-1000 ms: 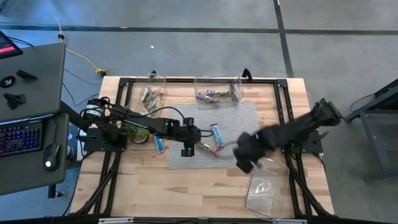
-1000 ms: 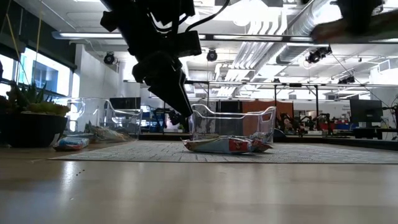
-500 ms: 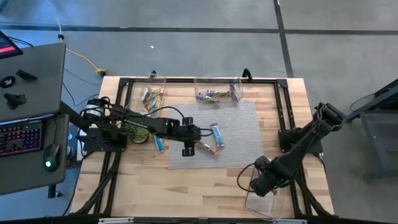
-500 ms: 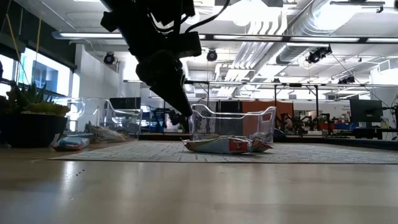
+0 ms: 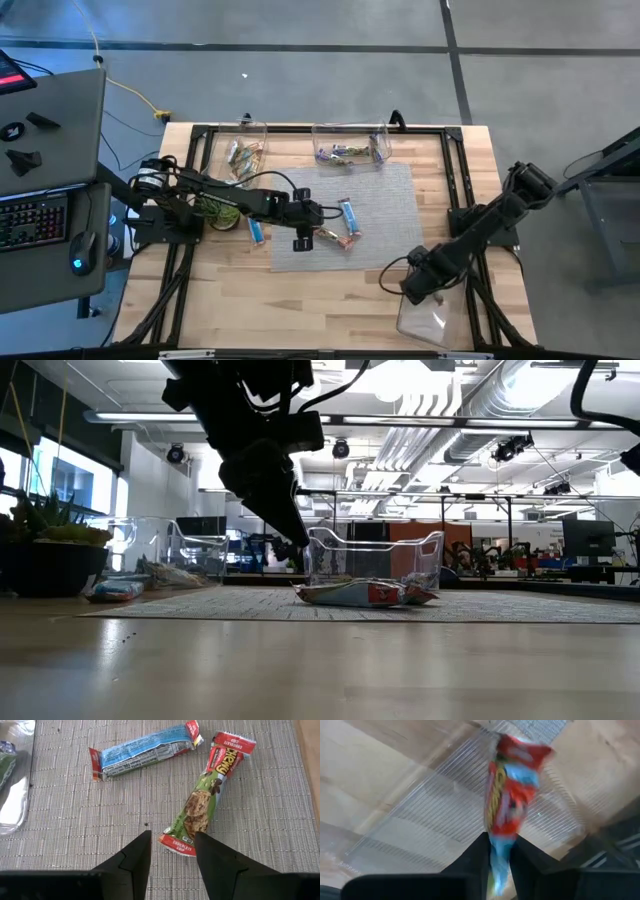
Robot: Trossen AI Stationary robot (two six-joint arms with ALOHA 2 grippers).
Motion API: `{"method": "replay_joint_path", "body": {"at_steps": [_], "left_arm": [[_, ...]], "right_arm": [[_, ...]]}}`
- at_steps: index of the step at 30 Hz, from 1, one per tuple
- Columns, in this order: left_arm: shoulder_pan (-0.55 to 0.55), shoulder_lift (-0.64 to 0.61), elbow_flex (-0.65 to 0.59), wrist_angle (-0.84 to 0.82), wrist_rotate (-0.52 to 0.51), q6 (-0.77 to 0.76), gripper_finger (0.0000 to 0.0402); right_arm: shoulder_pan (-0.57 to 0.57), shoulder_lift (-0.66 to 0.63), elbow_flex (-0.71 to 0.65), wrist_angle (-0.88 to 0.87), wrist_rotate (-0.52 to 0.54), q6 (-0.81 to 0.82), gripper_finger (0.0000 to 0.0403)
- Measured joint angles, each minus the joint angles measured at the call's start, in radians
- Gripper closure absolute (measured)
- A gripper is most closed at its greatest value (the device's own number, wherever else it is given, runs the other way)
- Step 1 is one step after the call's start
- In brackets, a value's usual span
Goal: Pick and place Granola Bars by type
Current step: Put the red granola bar into the bottom transparent bin
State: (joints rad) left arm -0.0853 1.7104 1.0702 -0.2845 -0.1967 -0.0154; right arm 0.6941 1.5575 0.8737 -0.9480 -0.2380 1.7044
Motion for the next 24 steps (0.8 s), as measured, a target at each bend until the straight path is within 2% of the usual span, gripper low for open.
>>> {"method": "replay_joint_path", "body": {"at_steps": [9,14,17,20,22,24], "left_arm": [[0.000,0.000,0.000,0.004,0.000,0.000,0.0257],[0.000,0.000,0.000,0.004,0.004,0.000,0.0257],[0.000,0.000,0.000,0.004,0.009,0.005,0.0257],[0.001,0.000,0.000,0.005,0.073,0.008,0.0257],[0.000,0.006,0.000,0.023,0.126,0.010,0.0257],[0.000,0.015,0.000,0.043,0.176,0.011,0.0257]], "right_arm": [[-0.007,0.007,0.084,-0.014,-0.010,-0.061,0.0304],[-0.007,0.007,0.131,-0.072,-0.101,-0.064,0.0295],[-0.009,0.007,0.182,-0.141,-0.104,-0.064,0.0295],[-0.015,0.007,0.246,-0.219,-0.016,-0.076,0.0295],[-0.020,0.006,0.290,-0.263,0.125,-0.110,0.0295],[-0.021,0.006,0.328,-0.283,0.316,-0.160,0.0295]]}}
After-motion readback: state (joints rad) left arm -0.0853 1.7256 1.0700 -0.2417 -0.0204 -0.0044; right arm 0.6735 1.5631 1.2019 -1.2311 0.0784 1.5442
